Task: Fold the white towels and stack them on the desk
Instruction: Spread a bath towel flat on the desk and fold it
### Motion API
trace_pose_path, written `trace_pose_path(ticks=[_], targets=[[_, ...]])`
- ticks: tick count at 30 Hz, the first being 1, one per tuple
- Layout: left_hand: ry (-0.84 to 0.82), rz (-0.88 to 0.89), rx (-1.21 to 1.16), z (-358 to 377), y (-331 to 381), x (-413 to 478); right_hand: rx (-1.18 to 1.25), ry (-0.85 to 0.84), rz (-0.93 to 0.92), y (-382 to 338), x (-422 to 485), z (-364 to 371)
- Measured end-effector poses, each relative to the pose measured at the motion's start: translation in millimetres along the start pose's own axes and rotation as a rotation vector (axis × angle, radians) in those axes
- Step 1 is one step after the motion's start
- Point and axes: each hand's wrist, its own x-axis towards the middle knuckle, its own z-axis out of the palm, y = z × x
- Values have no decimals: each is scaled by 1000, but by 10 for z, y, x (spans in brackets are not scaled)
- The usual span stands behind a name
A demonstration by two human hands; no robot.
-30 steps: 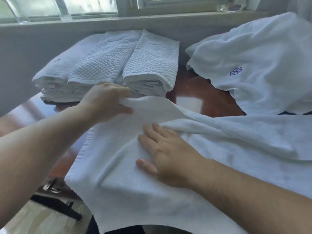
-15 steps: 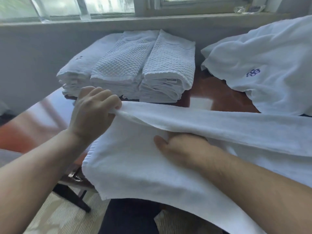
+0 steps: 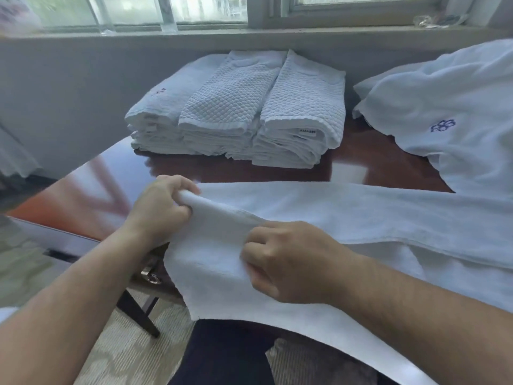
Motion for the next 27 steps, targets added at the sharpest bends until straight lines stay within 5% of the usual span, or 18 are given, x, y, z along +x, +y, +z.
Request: trace_pose_path(ticks=[3,6,9,12,19,24,27], targets=[[-99,-82,-47,-127,-108,38,28,228,-6,5,36,14],[11,-252,-153,-196,-149,154,109,337,116,128,97,22],[-40,-388,53,-156,-96,269,138,173,363,347,124,53],[-128,-316,260,-44,0,334,178,-22,425,502,98,124],[168,-301,3,136,186,542,214,-99,370,523,18,158],[111,-296,97,203,199,626,171,-137,322,548,70,162],[73,-246,-95,238,114,609,140,-127,331,546,96,212]])
